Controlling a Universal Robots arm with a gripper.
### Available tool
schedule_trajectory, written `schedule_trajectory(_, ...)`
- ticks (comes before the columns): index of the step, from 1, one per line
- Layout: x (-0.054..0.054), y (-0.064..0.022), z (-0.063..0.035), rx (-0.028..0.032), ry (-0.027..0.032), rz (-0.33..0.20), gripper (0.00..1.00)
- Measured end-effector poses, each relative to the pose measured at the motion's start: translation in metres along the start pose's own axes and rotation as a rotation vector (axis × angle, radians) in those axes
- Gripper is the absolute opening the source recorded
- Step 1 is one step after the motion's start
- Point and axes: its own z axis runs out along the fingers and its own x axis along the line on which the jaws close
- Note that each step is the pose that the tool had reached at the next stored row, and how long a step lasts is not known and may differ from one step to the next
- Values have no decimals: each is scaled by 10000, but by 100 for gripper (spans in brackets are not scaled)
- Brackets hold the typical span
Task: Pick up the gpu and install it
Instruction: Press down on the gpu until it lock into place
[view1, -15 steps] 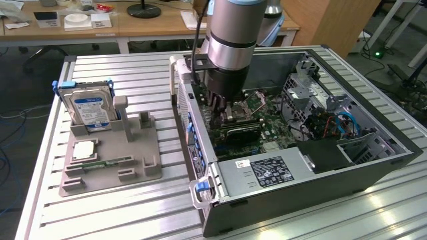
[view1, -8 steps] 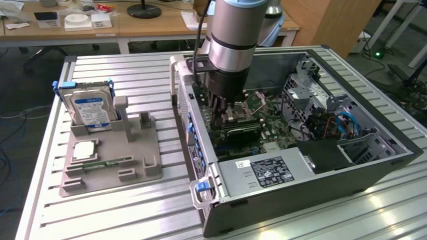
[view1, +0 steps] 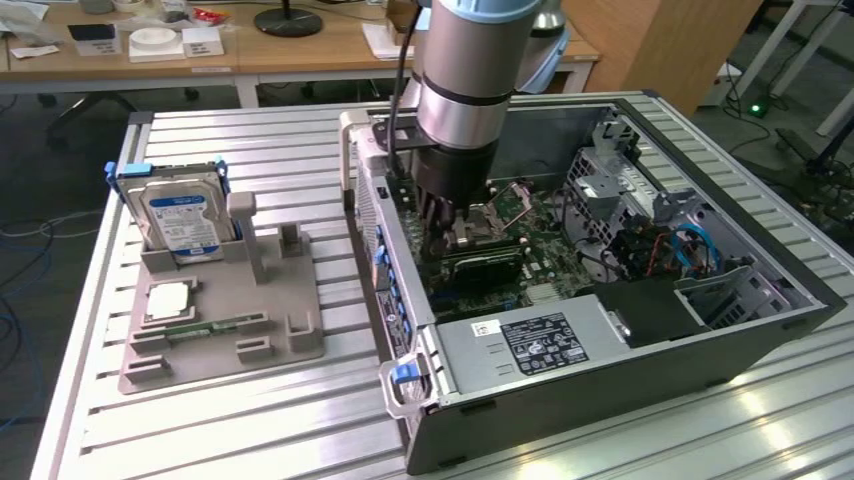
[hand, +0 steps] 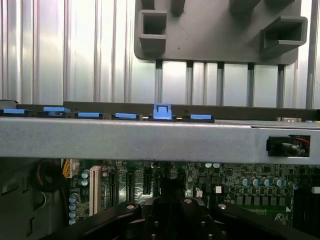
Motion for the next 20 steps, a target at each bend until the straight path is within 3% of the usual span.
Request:
schedule_trajectory(6,3,-1,77,-15,23,-1,10)
schedule_trajectory(9,2,-1,87,-7,6,0,10)
schedule_trajectory(14,-4,-3,51,18,-27,-1,10)
schedule_trajectory(20,-5,0,-42,0,-5,0,10)
